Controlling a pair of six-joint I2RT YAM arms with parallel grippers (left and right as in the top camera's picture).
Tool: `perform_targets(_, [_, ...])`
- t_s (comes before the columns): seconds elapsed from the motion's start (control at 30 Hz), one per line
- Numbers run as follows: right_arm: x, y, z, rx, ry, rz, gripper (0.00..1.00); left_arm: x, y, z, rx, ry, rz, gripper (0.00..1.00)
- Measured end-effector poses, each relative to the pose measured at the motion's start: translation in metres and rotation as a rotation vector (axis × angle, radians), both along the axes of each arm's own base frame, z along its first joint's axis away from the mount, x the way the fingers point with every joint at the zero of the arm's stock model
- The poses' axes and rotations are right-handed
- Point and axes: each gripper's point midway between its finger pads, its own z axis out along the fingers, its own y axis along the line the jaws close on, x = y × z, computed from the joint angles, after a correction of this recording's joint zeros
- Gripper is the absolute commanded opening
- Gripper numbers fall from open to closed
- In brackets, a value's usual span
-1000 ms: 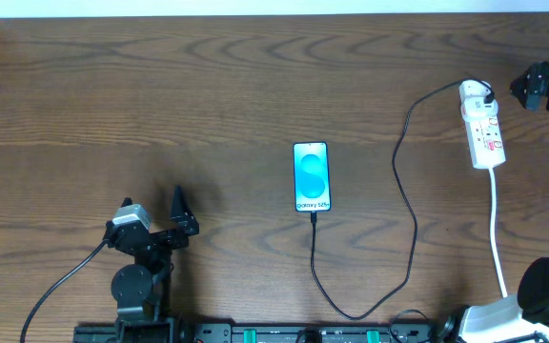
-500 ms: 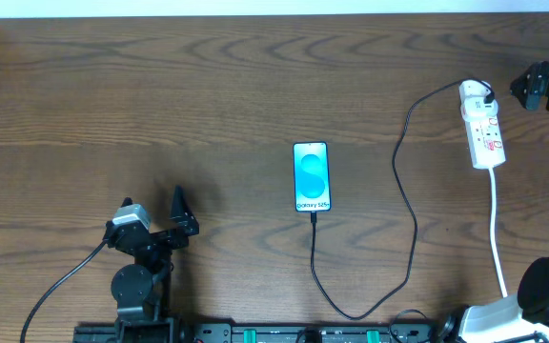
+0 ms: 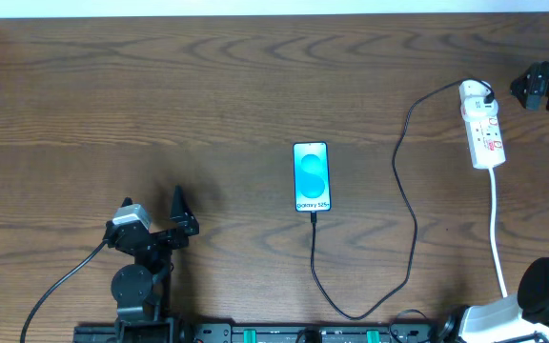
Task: Plug charger to phone and switch on socket
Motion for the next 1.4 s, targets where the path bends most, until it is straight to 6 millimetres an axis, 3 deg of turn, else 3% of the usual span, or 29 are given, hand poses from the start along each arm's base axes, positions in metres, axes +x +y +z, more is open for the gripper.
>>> perform_targets(0.33, [0.001,-0.002,0.0,-0.009,-0.004,-0.001,0.99,0.0,0.0,0.0,0.0,0.0,0.0,0.99])
perform_targets(0.47, [0.01,-0.002,0.005,-0.022,-0.045,0.011,0.99,0.0,0.0,0.0,0.0,0.0,0.0,0.99])
perform_targets(0.67, [0.017,0.017,-0.002,-0.023,-0.064,0.064,0.99,0.0,0.0,0.0,0.0,0.0,0.0,0.99])
perform_targets(0.87, [0.019,0.042,0.004,-0.073,-0.203,0.123,0.99,0.0,0.0,0.001,0.0,0.0,0.0,0.99])
perform_targets(1.13, [0.001,0.083,0.008,-0.155,-0.475,0.21,0.99,0.0,0.0,0.001,0.0,0.002,0.0,0.98])
perform_targets(1.4, [-0.039,0.115,-0.016,-0.218,-0.708,0.27,0.99,0.0,0.0,0.001,0.0,0.002,0.0,0.98])
